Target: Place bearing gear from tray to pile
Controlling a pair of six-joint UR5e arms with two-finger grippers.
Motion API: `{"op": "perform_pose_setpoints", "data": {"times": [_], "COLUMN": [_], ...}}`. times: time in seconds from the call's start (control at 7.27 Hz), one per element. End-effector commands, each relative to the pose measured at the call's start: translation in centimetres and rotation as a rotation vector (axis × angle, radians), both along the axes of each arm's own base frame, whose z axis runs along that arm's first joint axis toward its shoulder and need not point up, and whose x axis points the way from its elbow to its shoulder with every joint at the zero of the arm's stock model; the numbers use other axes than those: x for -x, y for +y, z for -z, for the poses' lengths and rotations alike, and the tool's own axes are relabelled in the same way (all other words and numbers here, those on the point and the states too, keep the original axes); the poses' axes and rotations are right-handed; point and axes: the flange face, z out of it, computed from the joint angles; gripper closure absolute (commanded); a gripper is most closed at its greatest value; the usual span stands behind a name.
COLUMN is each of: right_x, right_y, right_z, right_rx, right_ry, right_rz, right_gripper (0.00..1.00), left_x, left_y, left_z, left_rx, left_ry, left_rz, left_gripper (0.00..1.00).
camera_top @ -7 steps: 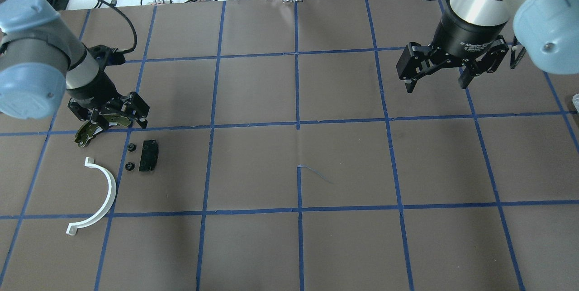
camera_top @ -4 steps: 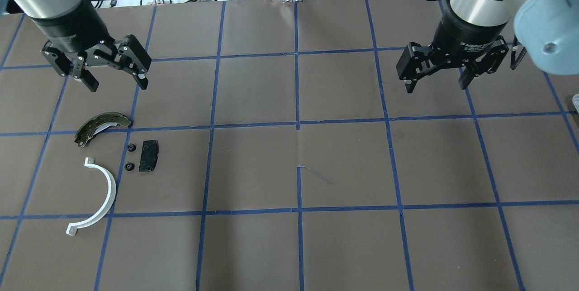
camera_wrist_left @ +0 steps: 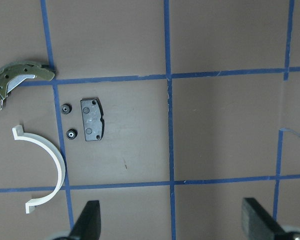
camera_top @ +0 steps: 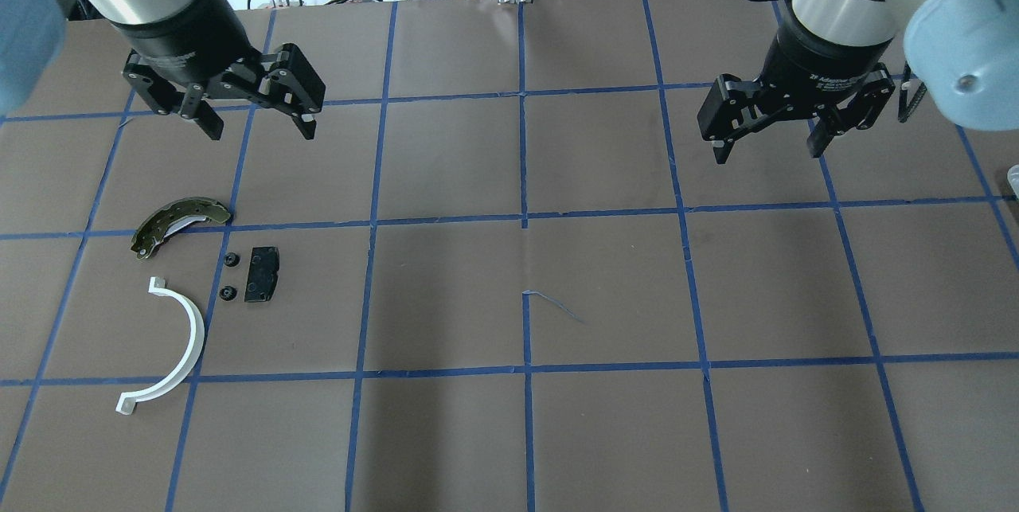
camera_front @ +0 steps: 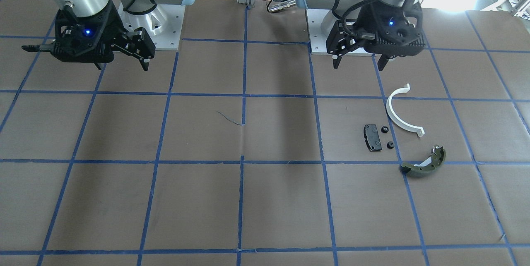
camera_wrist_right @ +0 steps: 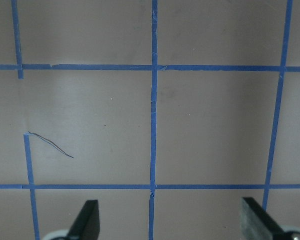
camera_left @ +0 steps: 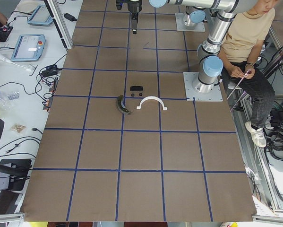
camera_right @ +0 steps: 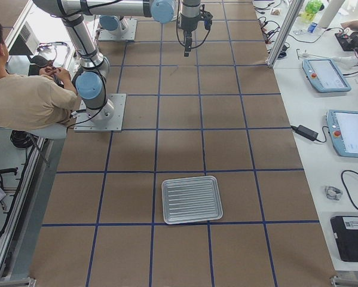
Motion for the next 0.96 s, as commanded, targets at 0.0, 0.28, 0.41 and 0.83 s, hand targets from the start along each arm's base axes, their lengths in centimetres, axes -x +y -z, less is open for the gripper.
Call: {"op": "perform_pose_setpoints", "data": {"times": [0.0, 0.28, 0.41, 0.83], "right_x": [0.0, 0.0, 0.0, 0.0], "right_y": [0.0, 0.0, 0.0, 0.0], "right_z": [0.0, 0.0, 0.0, -0.1], "right_rx": [-0.001, 0.001, 0.001, 0.004], "right_ry": [0.0, 0.002, 0.002, 0.002], "right_rz": [0.0, 0.0, 0.0, 0.0], "right_gripper": [0.0, 0.0, 0.0, 0.0], "left_x": [1.4, 0.6, -1.0, -1.5], "left_y": [-0.1, -0.2, -0.6, -0.2], "left_z": [0.4, 0.5, 0.5, 0.5], "left_rx": [0.076, 0.076, 0.071, 0.039], "left_ry": [0.009, -0.004, -0.002, -0.003], "left_rz": [0.029, 0.061, 0.067, 0.043], "left_gripper": [0.0, 0.0, 0.0, 0.0]}}
